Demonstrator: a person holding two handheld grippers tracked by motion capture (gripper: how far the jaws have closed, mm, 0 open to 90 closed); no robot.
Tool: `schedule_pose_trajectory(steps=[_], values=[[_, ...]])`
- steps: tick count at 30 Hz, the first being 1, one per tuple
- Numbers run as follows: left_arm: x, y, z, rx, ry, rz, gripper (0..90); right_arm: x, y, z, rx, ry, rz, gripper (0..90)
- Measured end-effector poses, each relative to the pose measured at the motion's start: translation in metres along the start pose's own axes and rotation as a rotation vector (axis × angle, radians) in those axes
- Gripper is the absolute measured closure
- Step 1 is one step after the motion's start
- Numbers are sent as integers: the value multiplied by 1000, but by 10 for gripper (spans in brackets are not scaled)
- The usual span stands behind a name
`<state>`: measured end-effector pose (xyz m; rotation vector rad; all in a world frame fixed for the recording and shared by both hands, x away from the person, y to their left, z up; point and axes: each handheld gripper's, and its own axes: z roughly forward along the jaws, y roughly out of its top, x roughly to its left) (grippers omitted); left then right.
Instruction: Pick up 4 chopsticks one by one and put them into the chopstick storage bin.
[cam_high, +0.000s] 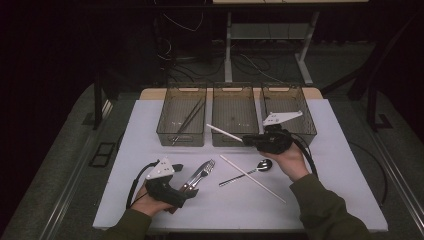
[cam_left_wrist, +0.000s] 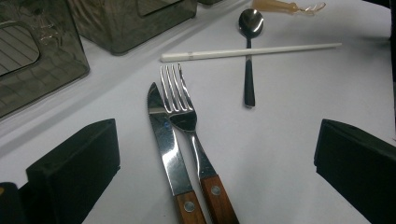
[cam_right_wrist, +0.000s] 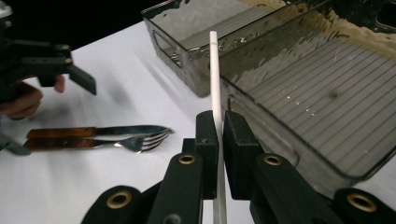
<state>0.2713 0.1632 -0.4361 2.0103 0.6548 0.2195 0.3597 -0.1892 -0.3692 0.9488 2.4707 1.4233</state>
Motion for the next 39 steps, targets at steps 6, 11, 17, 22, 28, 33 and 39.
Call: schedule_pose_trajectory(steps=[6,11,17,22,28,33,39], values=[[0,0,0,2,0,3,0,-1,14,11,9,-11,-2,849],[0,0,1,1,-1,1,0,0,25,21,11,-14,4,849],[-1,0,2,2,-1,0,0,0,41,34,6,-24,-5,849],[-1,0,1,5,-3,1,0,-1,54,45,9,-32,8,849],[-1,1,1,6,-8,3,0,-3,68,62,10,-52,8,849],[-1,1,1,4,-7,6,0,-6,77,77,21,-61,18,849],[-1,1,1,4,-10,14,0,-9,86,95,25,-72,32,849]])
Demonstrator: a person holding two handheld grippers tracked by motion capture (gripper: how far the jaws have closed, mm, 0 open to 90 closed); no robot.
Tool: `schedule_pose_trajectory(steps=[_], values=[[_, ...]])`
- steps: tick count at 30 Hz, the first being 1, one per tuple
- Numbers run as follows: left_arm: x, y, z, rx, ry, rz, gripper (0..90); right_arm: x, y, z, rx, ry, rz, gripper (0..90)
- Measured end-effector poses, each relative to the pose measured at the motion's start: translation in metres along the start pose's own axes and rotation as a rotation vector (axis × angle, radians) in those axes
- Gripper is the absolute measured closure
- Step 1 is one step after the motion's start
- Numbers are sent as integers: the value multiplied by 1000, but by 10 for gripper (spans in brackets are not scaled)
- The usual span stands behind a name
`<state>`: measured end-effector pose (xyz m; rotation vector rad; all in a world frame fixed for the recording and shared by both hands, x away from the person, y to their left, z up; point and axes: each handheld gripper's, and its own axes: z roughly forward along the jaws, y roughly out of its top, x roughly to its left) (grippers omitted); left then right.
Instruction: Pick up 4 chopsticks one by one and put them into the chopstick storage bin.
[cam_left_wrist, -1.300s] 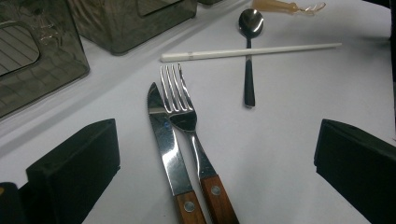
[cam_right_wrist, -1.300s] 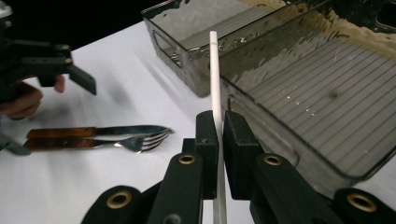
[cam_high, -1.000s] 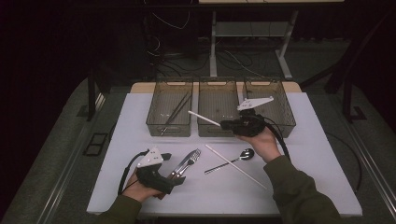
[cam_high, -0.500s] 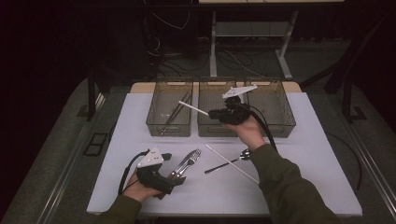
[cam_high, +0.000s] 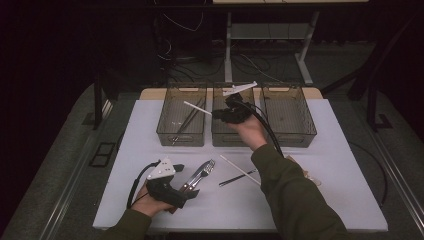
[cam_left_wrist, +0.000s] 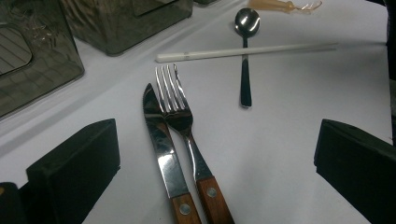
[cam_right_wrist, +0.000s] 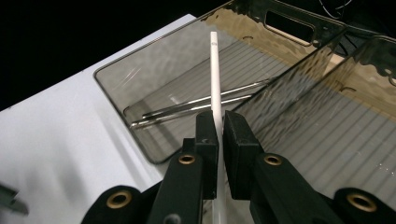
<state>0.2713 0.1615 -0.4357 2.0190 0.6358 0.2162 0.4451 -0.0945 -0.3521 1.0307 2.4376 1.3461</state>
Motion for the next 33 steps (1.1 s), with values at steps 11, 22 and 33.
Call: schedule_pose_trajectory(steps=[11,22,33], values=[[-1,0,1,-11,-5,-3,0,6,17,41,44,-10,13,849],[-1,1,0,-14,-12,-3,0,11,28,74,85,-31,27,848],[-1,1,1,-16,-21,0,0,18,31,98,125,-41,19,848]])
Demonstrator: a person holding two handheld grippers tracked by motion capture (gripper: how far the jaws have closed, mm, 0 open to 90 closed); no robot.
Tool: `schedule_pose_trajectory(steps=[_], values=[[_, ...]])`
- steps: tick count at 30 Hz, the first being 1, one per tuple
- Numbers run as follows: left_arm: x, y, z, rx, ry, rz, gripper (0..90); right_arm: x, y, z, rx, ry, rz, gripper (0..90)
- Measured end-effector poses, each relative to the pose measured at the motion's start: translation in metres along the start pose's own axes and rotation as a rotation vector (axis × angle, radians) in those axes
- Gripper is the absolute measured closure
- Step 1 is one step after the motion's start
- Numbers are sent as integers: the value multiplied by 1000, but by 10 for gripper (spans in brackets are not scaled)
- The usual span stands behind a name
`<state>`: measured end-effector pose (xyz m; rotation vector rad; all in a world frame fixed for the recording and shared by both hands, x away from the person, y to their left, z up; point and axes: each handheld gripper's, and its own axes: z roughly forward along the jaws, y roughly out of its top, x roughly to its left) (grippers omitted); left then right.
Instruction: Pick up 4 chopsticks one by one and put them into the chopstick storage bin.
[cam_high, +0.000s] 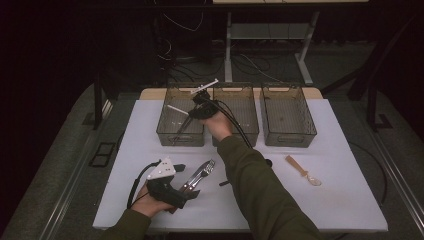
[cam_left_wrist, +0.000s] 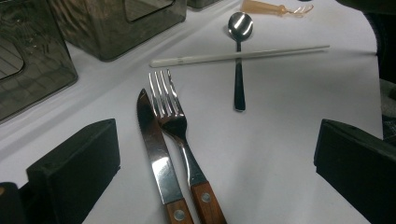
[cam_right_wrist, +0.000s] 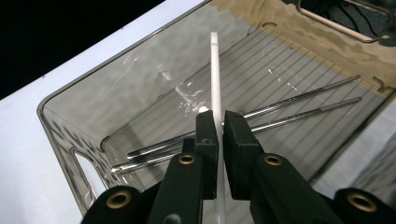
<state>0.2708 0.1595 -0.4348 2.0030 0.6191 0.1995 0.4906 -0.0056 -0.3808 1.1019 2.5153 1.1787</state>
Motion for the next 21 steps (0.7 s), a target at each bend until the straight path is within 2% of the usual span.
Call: schedule_pose_trajectory(steps=[5,8,14,21], values=[[0,0,0,4,-3,2,0,3,-1,5,13,-10,2,837],[0,0,0,0,-3,2,0,2,-1,5,-2,-17,-1,770],[0,0,0,2,-3,3,0,-1,1,-2,-33,14,27,681],[0,0,0,3,-3,7,0,2,2,-15,-63,40,19,640]])
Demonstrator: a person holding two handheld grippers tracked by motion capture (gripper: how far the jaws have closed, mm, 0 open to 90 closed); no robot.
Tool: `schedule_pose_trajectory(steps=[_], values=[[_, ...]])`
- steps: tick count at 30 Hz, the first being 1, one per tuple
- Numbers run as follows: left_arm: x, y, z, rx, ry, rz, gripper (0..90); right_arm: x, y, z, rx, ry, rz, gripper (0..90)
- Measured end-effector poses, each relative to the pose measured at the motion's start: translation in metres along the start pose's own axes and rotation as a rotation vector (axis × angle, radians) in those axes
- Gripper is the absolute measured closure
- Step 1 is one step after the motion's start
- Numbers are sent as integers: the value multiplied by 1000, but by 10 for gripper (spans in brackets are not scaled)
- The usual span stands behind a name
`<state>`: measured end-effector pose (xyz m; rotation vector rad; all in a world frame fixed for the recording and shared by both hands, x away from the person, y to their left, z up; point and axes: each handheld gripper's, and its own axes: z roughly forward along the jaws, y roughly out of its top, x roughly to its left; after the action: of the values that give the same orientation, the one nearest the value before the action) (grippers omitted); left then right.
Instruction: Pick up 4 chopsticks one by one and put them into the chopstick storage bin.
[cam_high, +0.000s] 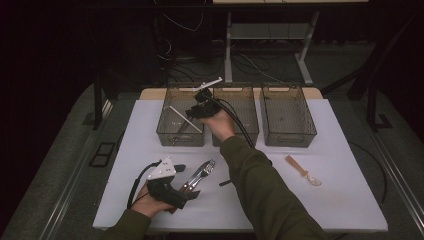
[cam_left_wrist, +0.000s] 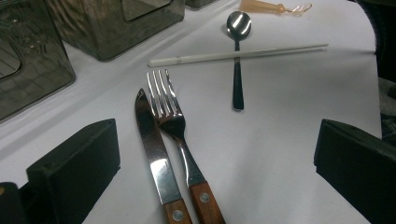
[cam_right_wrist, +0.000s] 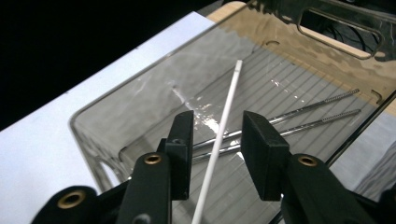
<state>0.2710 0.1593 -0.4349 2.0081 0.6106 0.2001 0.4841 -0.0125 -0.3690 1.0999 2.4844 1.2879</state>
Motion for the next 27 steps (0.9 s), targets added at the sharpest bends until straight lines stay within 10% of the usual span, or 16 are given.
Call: schedule_pose_trajectory(steps=[13,27], values=[[-1,0,0,5,6,0,0,8,-15,-33,41,57,-55,898],[0,-1,1,14,10,2,0,11,-44,-41,91,84,-86,900]])
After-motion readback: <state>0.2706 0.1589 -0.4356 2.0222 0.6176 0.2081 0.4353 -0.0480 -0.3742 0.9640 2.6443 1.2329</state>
